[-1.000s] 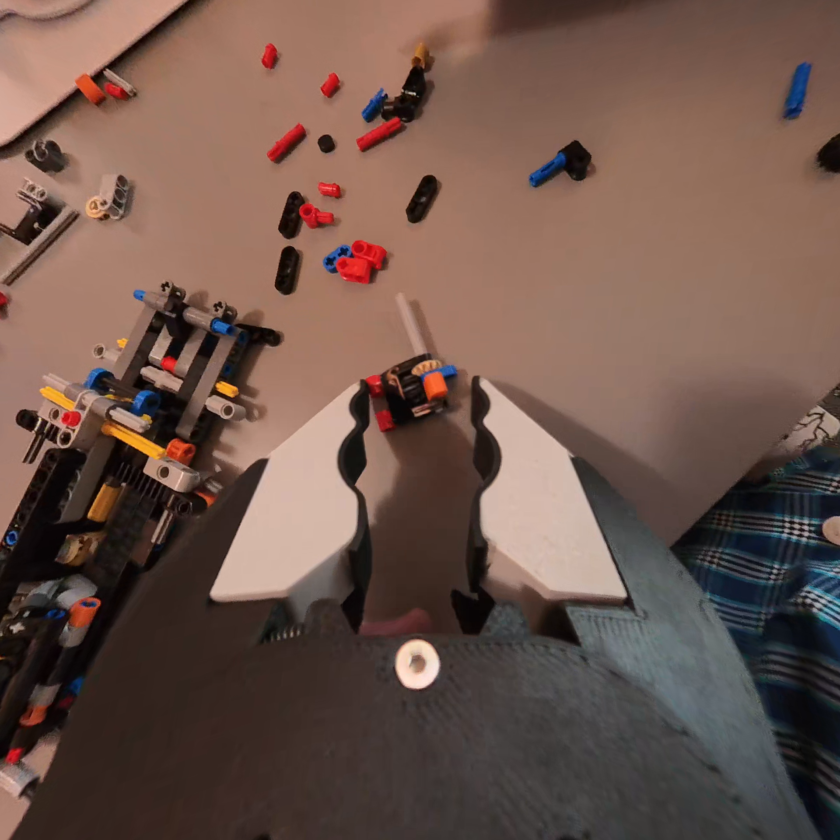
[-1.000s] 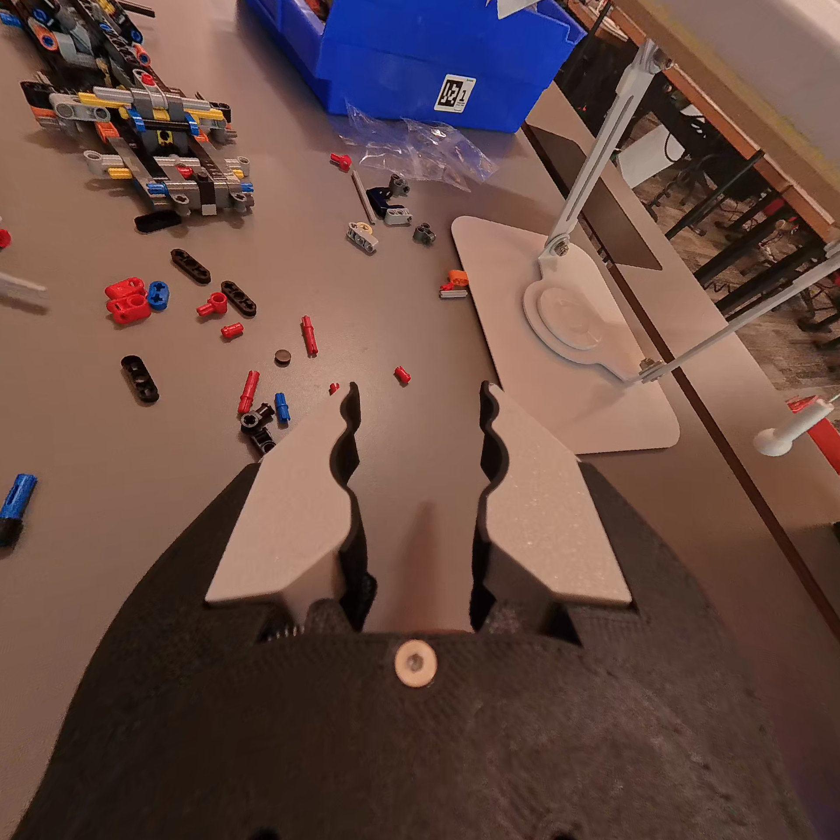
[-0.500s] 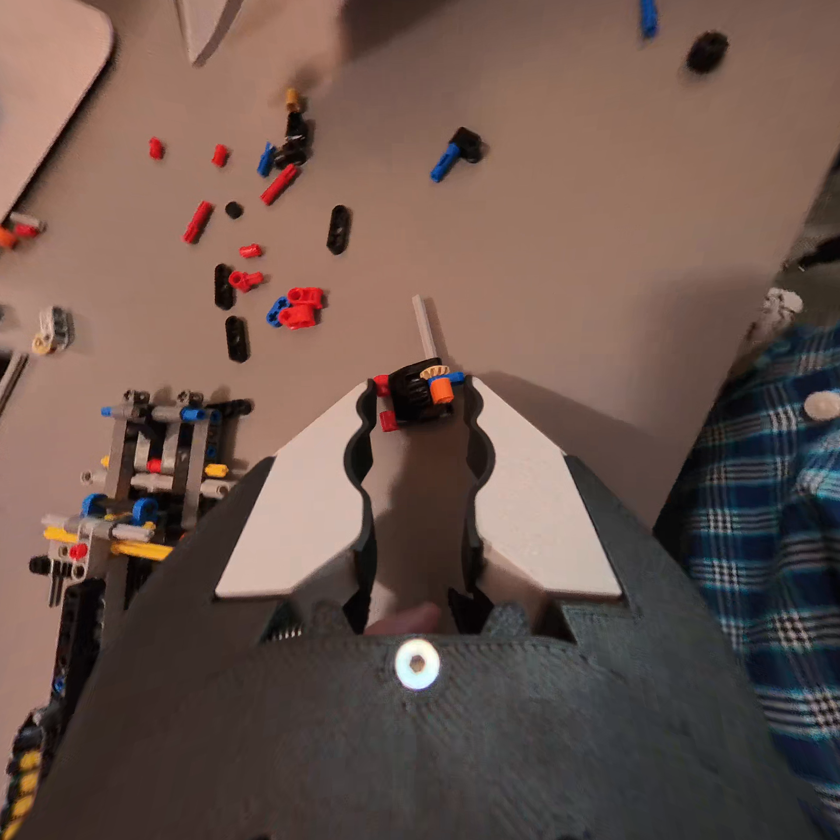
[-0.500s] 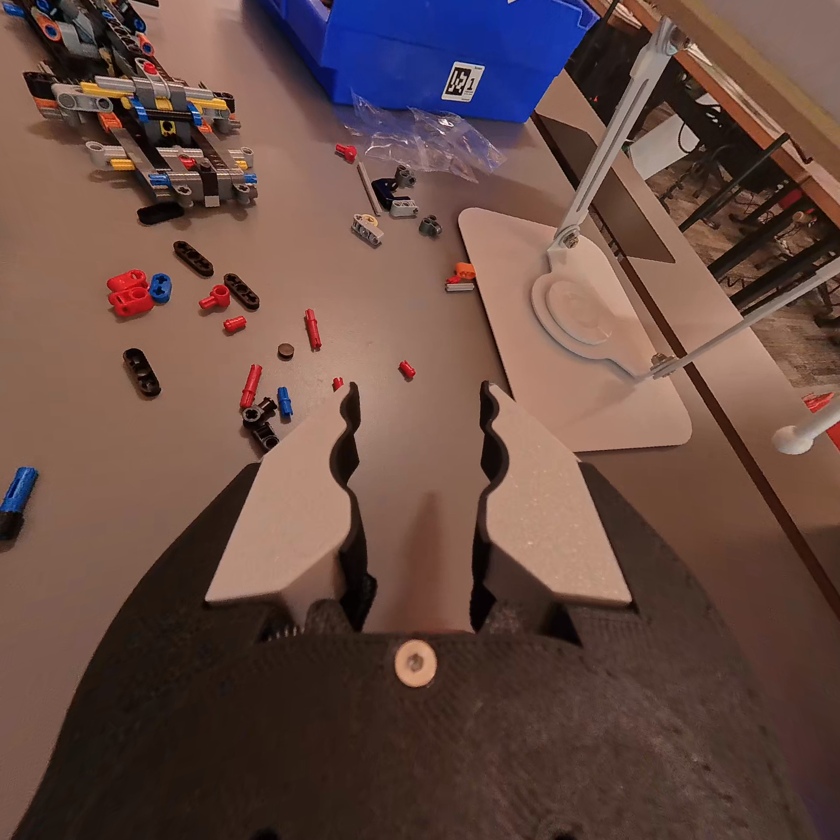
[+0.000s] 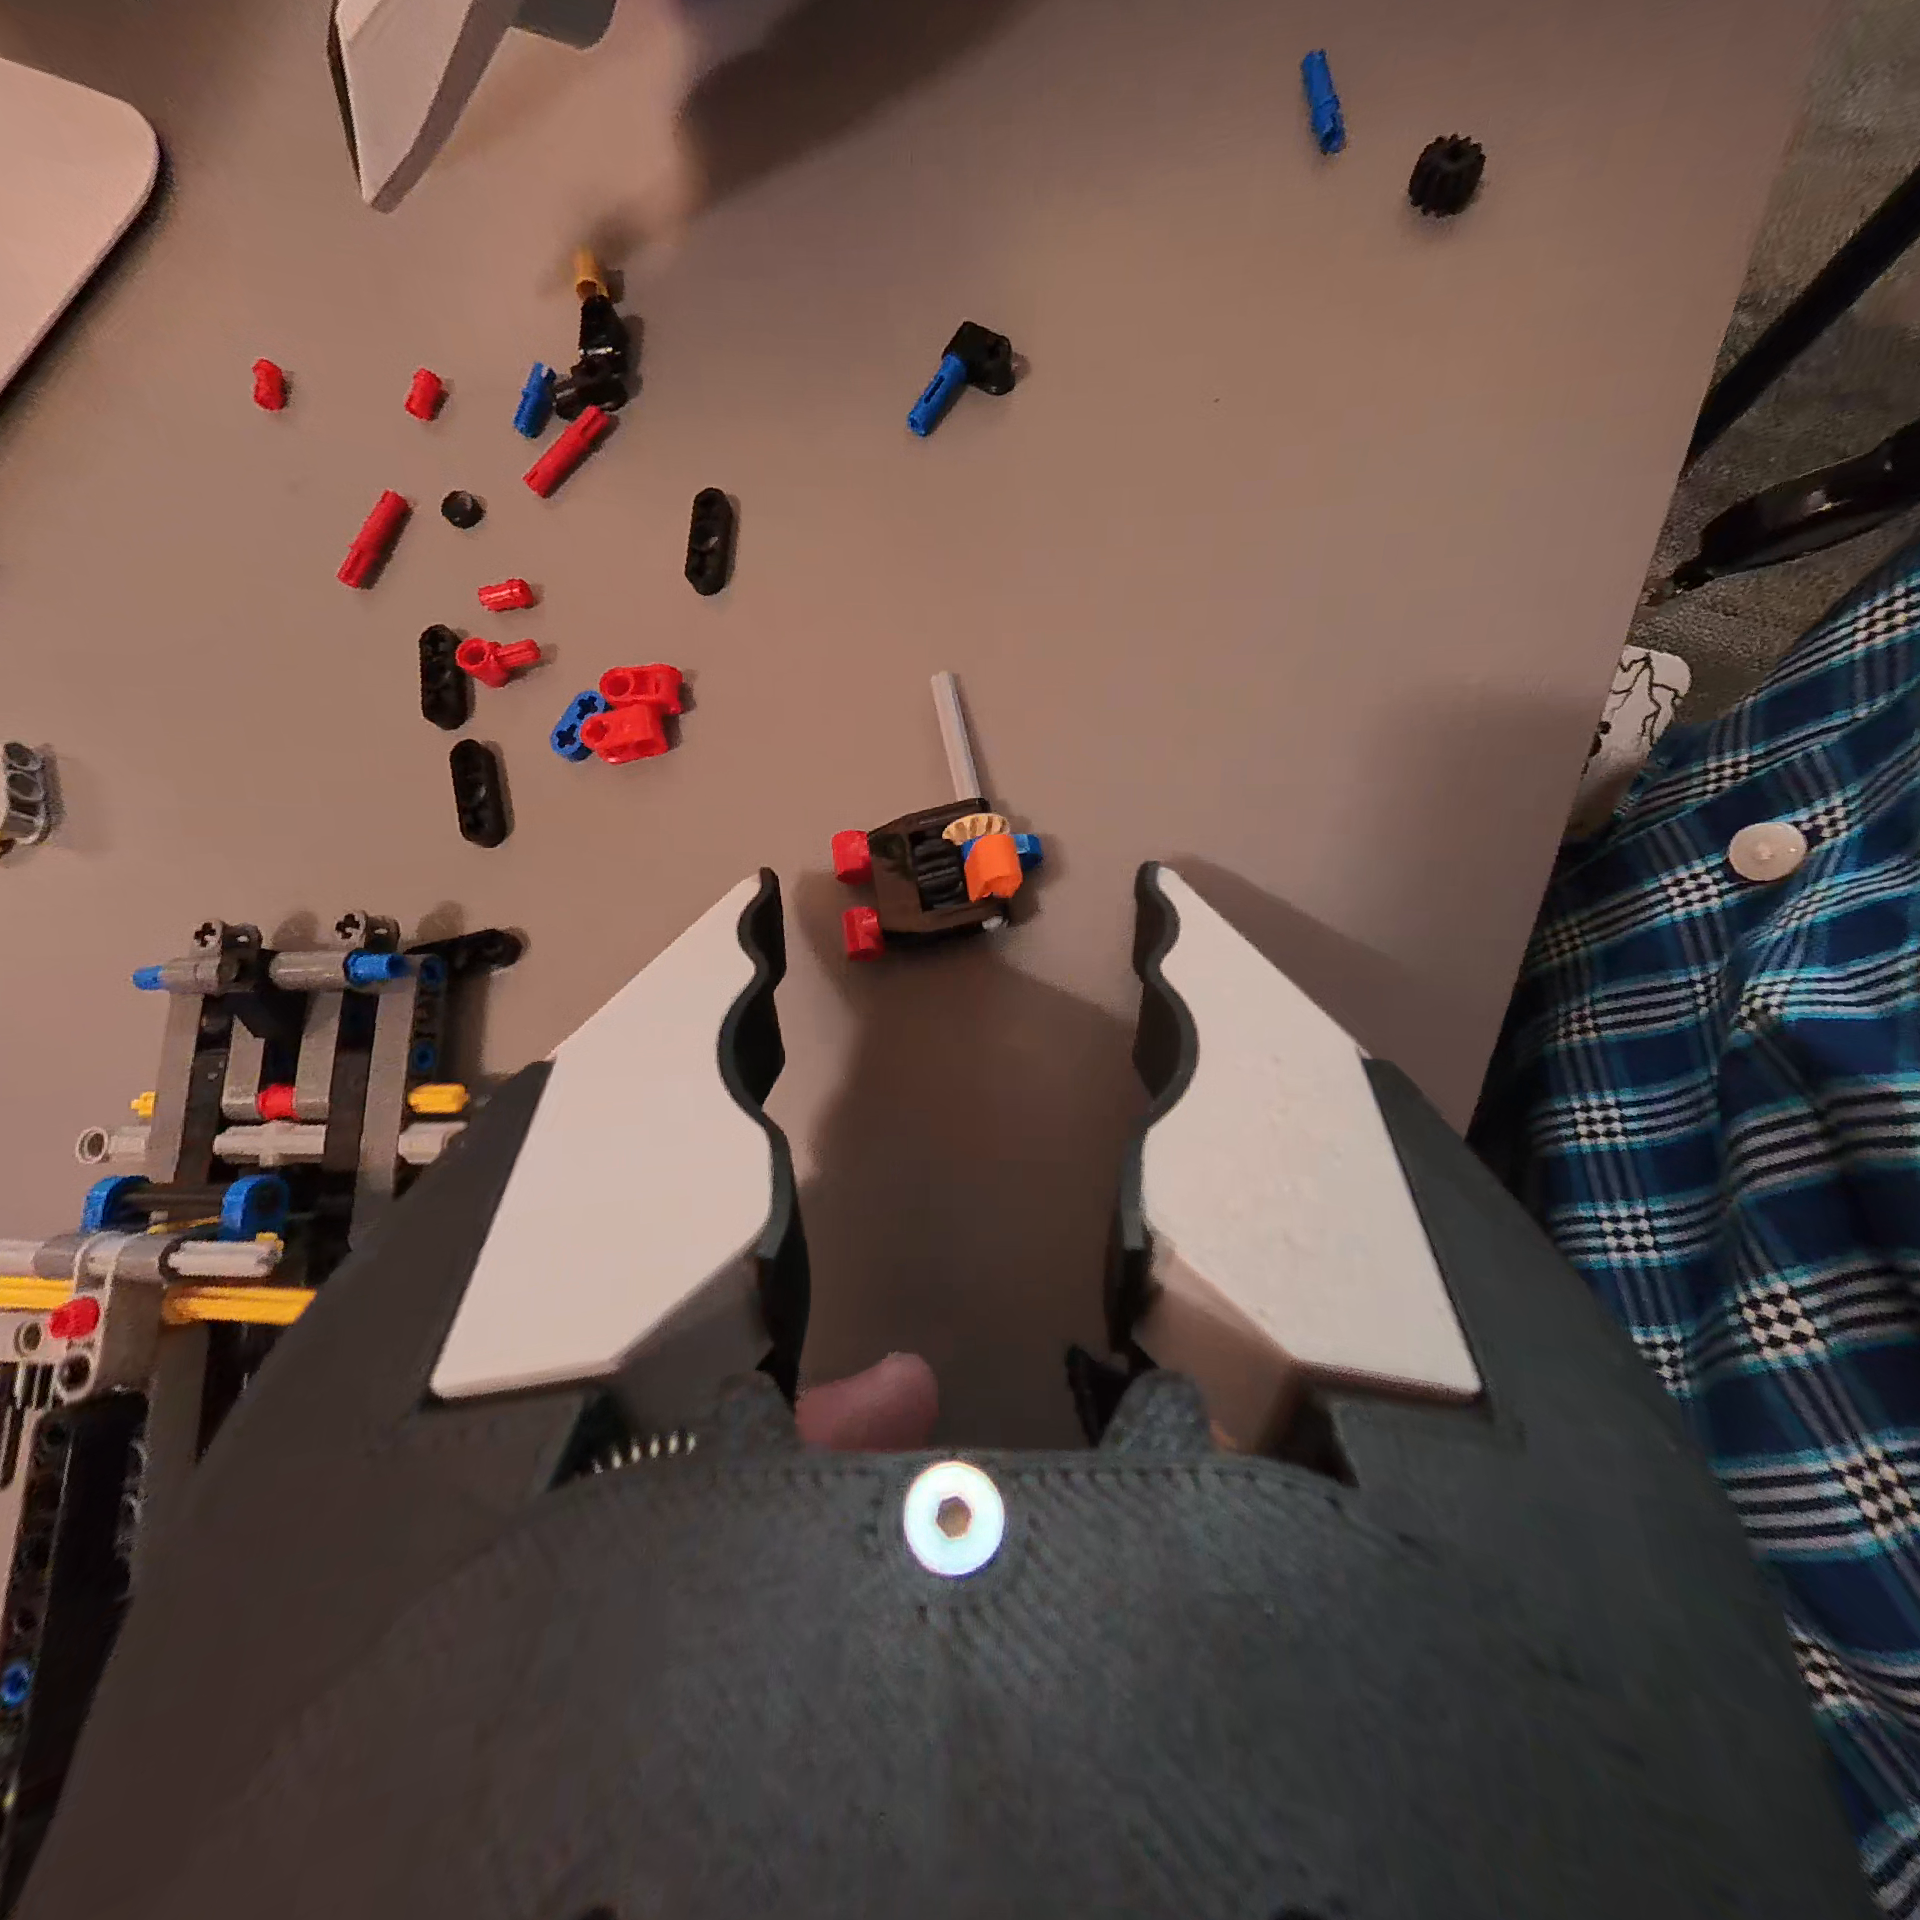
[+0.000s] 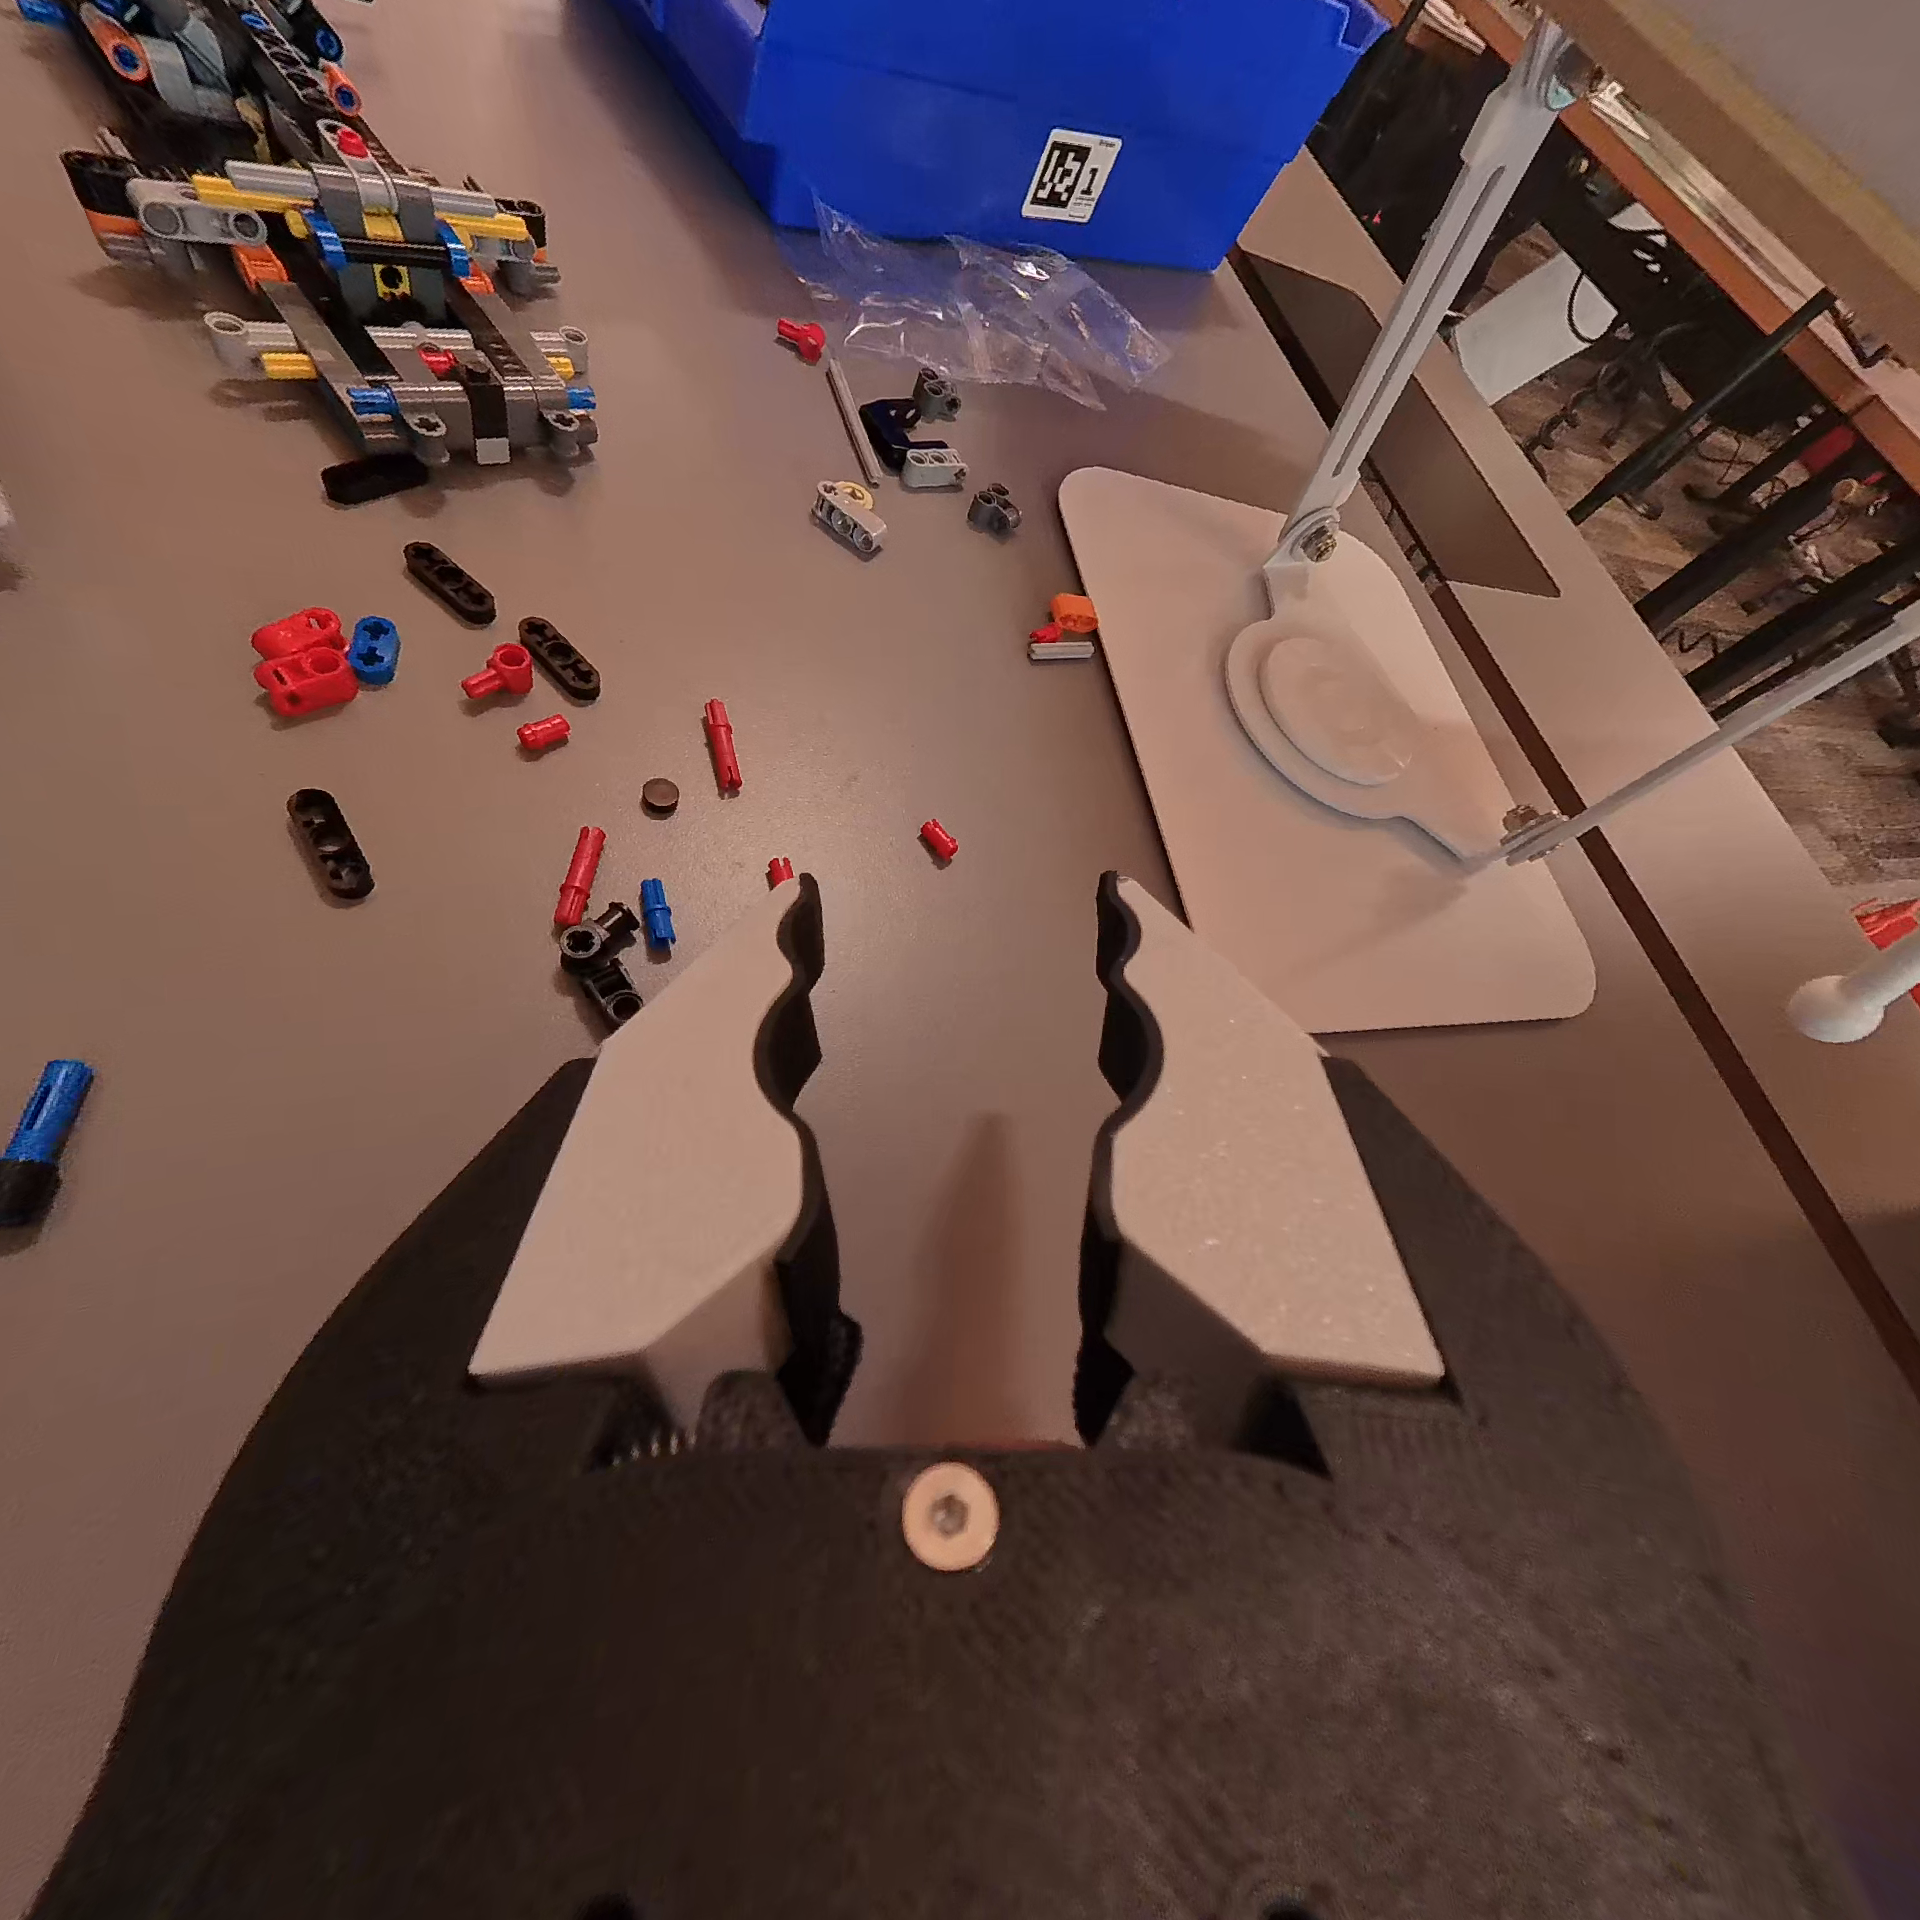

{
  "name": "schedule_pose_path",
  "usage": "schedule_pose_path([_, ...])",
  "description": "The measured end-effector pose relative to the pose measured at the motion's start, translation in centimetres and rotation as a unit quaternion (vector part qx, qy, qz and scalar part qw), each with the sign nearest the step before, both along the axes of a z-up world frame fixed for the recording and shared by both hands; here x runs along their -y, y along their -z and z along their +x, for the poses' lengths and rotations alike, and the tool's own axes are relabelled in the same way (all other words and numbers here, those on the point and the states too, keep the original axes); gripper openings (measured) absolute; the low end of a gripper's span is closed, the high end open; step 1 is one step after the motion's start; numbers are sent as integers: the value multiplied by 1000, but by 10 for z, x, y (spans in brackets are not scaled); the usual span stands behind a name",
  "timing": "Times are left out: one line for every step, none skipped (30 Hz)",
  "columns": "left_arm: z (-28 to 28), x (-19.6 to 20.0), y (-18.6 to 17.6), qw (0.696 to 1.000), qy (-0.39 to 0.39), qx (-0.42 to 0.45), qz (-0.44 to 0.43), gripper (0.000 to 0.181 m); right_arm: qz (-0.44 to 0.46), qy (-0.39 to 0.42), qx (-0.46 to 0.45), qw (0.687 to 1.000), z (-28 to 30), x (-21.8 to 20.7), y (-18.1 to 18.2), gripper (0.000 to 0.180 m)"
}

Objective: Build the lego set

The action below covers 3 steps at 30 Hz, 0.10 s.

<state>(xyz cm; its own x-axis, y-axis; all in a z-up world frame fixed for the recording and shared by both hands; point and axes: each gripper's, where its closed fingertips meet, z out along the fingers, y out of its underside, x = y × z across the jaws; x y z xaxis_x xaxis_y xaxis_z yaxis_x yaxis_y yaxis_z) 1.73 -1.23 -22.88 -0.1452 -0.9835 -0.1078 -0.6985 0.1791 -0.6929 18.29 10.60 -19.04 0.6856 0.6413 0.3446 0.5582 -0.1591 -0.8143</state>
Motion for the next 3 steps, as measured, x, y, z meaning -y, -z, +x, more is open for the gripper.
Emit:
schedule_pose_path([-1, -3, 0, 1000, -12, 2, 0, 67, 0, 0, 0, 1000, 0, 0, 0, 51])
schedule_pose_path([-2, -5, 0, 1000, -19, 4, -4, 67, 1, 0, 0, 1000, 0, 0, 0, 51])
schedule_pose_path([-3, -4, -1, 1000, -17, 10, -11, 67, 1, 0, 1, 1000, 0, 0, 0, 51])
